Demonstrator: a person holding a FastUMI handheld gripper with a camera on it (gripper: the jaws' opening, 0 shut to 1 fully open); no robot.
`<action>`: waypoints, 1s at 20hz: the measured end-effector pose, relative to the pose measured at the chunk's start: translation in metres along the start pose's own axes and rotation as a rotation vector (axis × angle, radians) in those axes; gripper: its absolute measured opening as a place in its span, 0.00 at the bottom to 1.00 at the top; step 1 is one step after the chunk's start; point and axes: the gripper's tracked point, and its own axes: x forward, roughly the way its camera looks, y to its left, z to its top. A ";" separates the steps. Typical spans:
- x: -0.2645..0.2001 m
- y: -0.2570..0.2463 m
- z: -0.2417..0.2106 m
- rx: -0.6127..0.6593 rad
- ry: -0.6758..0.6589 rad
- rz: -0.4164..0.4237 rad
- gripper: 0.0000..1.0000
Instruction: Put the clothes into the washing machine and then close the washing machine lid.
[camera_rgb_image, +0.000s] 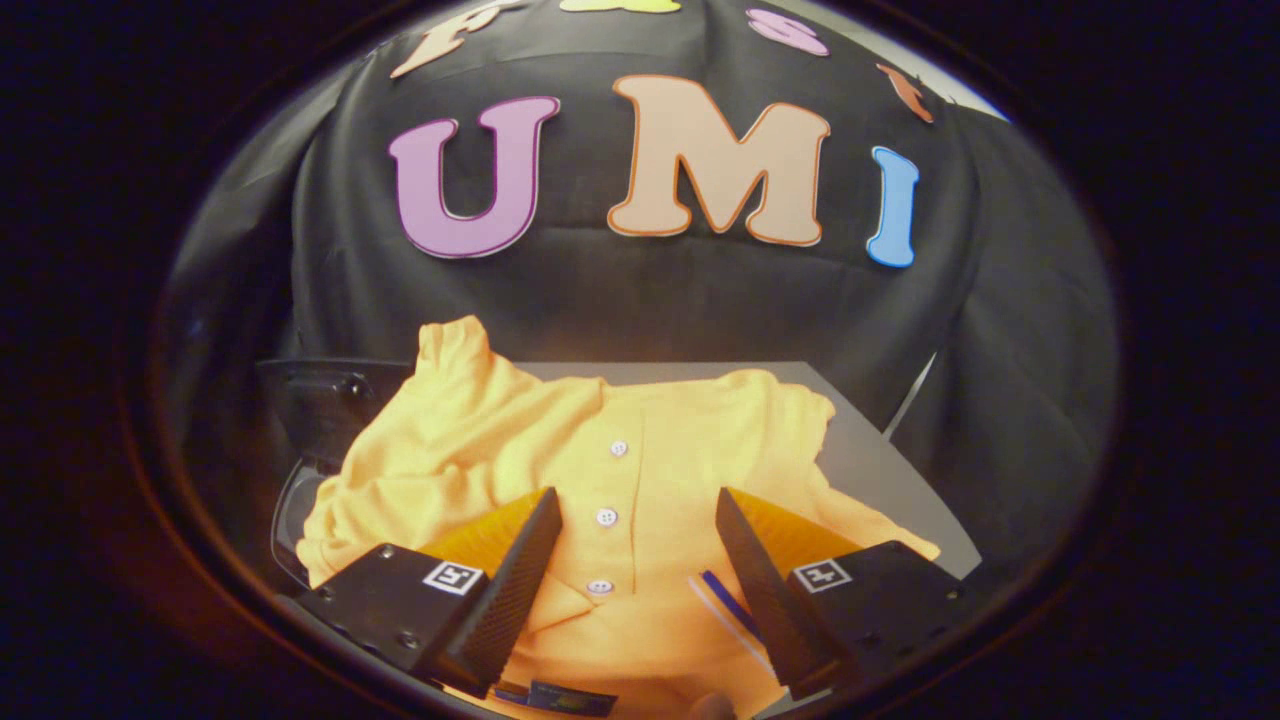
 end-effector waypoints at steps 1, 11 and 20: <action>0.003 0.002 -0.003 0.000 0.018 0.019 0.95; -0.003 0.005 0.027 0.153 -0.063 0.051 0.04; -0.045 0.063 0.107 0.132 -0.180 0.148 0.03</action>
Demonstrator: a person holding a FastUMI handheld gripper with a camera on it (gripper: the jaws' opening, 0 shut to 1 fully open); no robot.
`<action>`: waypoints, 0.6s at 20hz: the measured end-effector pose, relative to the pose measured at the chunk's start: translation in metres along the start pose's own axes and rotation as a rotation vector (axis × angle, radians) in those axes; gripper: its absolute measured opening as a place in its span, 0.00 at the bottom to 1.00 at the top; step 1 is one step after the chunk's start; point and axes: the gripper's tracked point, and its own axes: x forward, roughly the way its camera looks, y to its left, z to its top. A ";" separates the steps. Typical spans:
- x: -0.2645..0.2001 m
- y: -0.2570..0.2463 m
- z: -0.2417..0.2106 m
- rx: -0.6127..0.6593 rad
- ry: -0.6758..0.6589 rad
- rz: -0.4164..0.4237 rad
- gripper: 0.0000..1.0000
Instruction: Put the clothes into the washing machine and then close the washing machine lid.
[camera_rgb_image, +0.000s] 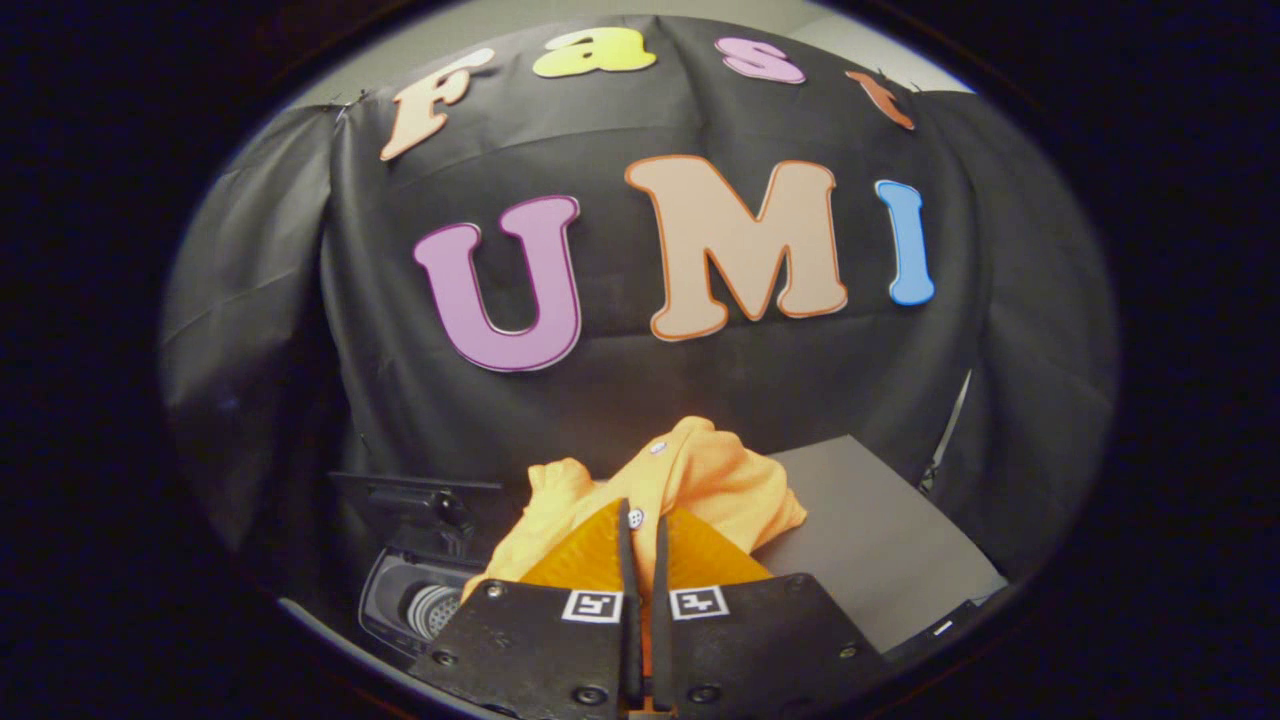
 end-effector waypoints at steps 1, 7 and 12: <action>-0.001 0.013 0.008 -0.014 -0.017 0.019 0.03; -0.001 0.115 0.020 -0.069 -0.035 0.166 0.03; 0.004 0.197 0.008 -0.098 -0.009 0.289 0.03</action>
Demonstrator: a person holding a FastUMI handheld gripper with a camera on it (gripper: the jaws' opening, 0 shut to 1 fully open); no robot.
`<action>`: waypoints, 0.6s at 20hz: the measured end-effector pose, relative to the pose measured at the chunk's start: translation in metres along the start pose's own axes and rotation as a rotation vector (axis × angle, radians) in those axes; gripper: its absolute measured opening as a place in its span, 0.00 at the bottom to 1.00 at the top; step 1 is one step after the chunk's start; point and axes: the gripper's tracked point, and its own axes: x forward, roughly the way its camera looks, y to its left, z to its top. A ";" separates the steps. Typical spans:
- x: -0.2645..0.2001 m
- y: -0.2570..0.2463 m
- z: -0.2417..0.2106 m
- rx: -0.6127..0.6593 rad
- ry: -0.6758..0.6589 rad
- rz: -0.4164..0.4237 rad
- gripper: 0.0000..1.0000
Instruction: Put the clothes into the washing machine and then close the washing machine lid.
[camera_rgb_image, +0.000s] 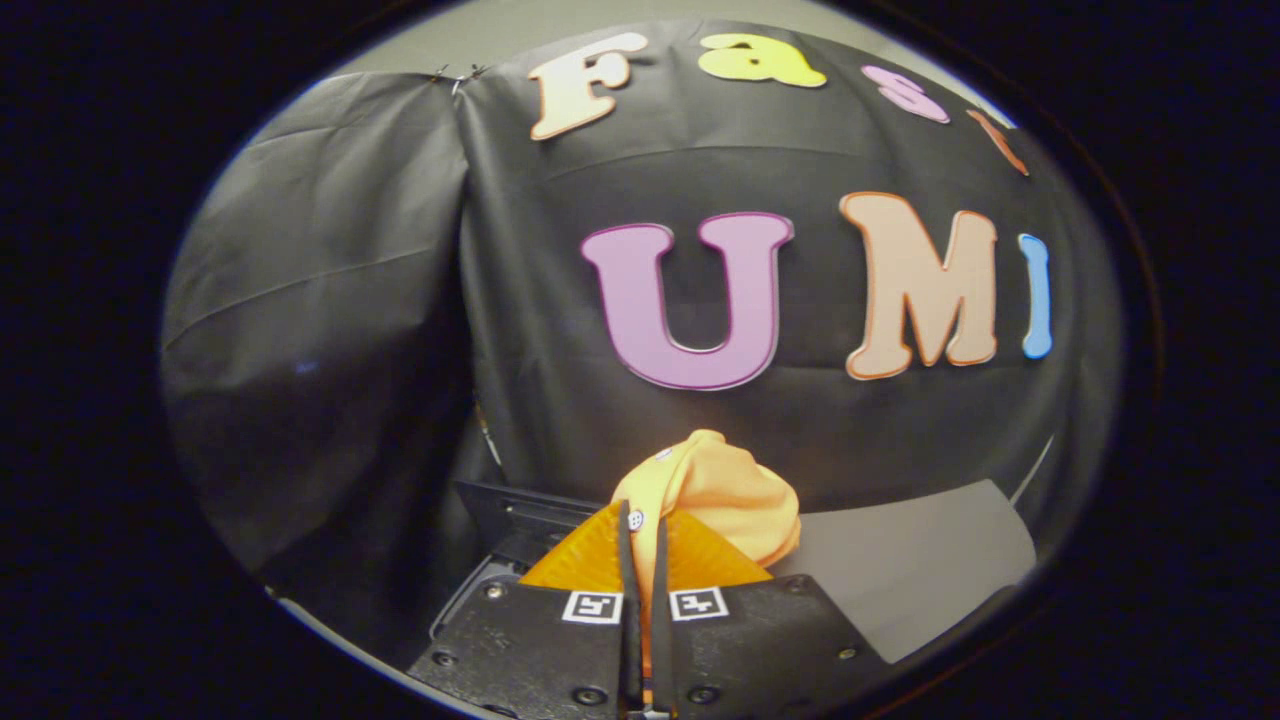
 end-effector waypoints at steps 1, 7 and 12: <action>0.007 0.014 -0.004 -0.003 0.010 0.028 0.03; 0.044 0.083 -0.045 0.000 0.072 0.142 0.03; 0.066 0.112 -0.070 0.002 0.120 0.180 0.04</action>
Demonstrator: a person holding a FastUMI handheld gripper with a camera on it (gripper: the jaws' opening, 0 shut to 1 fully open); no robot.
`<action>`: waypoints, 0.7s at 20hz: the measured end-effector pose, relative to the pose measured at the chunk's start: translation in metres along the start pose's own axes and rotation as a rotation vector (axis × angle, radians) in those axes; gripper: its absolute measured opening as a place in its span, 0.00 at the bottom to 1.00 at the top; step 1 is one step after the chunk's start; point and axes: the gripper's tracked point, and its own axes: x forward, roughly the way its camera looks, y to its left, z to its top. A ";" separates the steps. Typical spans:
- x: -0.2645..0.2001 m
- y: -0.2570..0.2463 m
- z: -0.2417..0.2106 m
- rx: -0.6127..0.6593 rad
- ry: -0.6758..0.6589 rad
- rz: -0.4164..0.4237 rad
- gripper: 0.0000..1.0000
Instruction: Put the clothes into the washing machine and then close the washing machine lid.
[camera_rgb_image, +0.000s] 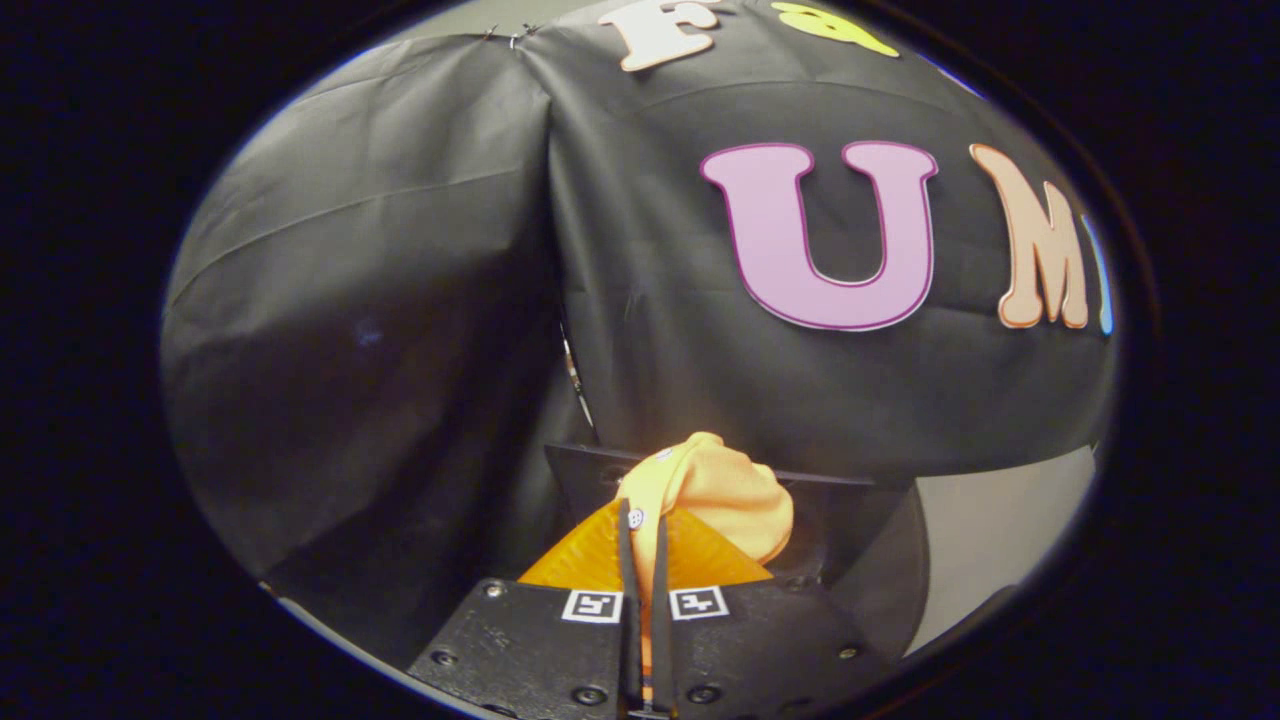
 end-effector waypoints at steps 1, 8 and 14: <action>0.005 0.006 -0.005 -0.001 0.004 0.007 0.04; 0.041 0.026 -0.031 0.022 0.040 0.046 0.04; 0.066 0.021 -0.055 -0.022 0.086 0.009 0.05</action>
